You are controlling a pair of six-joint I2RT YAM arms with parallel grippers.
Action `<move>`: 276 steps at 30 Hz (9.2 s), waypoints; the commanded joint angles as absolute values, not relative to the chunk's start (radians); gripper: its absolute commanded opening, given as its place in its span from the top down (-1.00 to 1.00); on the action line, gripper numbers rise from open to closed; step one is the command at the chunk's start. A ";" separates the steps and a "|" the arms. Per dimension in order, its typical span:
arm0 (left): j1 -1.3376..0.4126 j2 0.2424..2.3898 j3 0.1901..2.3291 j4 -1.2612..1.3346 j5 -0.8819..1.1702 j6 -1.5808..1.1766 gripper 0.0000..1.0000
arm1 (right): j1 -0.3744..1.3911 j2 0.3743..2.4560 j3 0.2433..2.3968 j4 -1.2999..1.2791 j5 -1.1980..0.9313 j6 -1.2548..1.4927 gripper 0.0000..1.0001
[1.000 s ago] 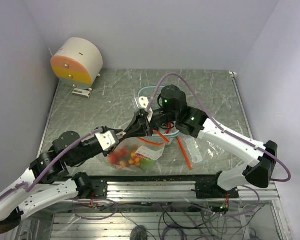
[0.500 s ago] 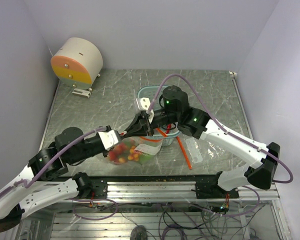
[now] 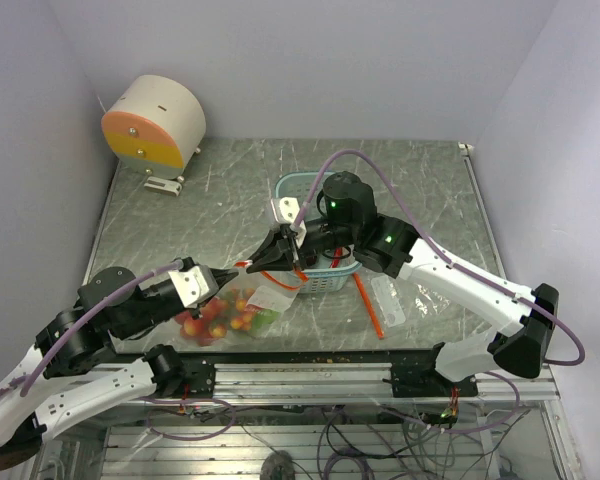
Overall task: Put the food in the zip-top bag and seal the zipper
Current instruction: Zip the zipper food storage bag, then place the zipper food storage bag at the center of the board, then adjust the bin at the center of the board, then pick up the zipper food storage bag at the center of the board, then open the zipper of the food storage bag.
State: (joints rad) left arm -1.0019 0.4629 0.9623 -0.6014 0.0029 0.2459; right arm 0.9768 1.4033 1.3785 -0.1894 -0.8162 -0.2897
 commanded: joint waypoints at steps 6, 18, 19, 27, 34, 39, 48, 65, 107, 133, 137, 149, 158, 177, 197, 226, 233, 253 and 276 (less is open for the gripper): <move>-1.001 0.405 1.018 -0.571 -0.060 0.235 0.86 | 0.931 1.440 1.378 -0.227 -0.816 -0.302 1.00; -1.001 0.300 1.066 -0.595 -0.352 0.254 0.86 | 0.865 1.402 1.245 -0.179 -0.796 -0.290 1.00; -1.001 0.296 1.068 -0.593 -0.369 0.256 0.86 | 0.858 1.397 1.232 -0.176 -0.798 -0.289 1.00; -1.003 0.274 1.061 -0.566 -0.458 0.268 0.86 | 0.808 1.397 1.186 -0.173 -0.765 -0.291 1.00; -1.002 0.296 1.055 -0.573 -0.535 0.267 0.86 | 0.764 1.414 1.148 -0.160 -0.686 -0.283 1.00; -1.002 0.302 1.044 -0.553 -0.530 0.269 0.87 | 0.756 1.418 1.153 -0.140 -0.688 -0.262 1.00; -1.003 0.314 0.921 -0.327 -0.671 0.172 0.86 | 0.756 1.356 1.246 -0.023 -0.271 0.076 -0.98; -0.999 0.516 0.541 0.757 -1.383 0.489 0.48 | 0.654 1.247 1.160 -0.725 0.570 0.604 -1.00; -0.988 0.461 0.829 -0.307 -0.906 -0.249 -0.99 | 0.612 1.149 1.182 -0.965 0.599 0.853 -0.90; -0.988 0.409 0.812 -0.354 -0.853 -0.263 -0.99 | 0.661 1.305 0.767 -0.685 0.304 0.807 -0.61; -0.989 0.418 0.823 -0.361 -0.847 -0.256 -0.98 | 0.648 1.341 0.744 -0.642 0.310 0.795 -0.61; -0.988 0.437 0.836 -0.381 -0.843 -0.252 -0.97 | 0.549 1.395 0.640 -0.531 0.267 0.784 -0.23; -0.988 0.428 0.843 -0.405 -0.843 -0.272 -0.96 | 0.545 1.310 0.626 -0.586 0.361 0.811 0.82; -0.989 0.488 0.963 -0.336 -0.538 -0.339 -0.61 | 0.626 0.944 1.165 -0.697 0.285 0.533 1.00; -0.989 0.690 0.999 -0.159 -0.407 -0.364 -0.48 | 0.985 1.316 1.421 -0.281 0.019 0.274 1.00; -0.987 0.763 0.865 0.086 -0.553 -0.379 -0.13 | 1.068 1.284 1.377 -0.282 -0.033 0.249 1.00; -0.987 0.800 0.859 0.104 -0.582 -0.378 0.04 | 1.099 1.278 1.375 -0.289 -0.003 0.242 1.00; -0.987 0.777 1.065 -0.310 -0.614 -0.310 0.86 | 1.103 1.279 1.390 -0.319 0.467 0.336 1.00; -0.987 0.780 1.665 -1.060 -0.918 -0.243 0.86 | 1.102 1.466 1.418 0.014 0.242 0.435 1.00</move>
State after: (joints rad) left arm -0.9962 0.7647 1.6627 -1.0180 -0.8204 -0.2974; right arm 1.1370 1.3994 1.4055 0.0021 0.3103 0.4644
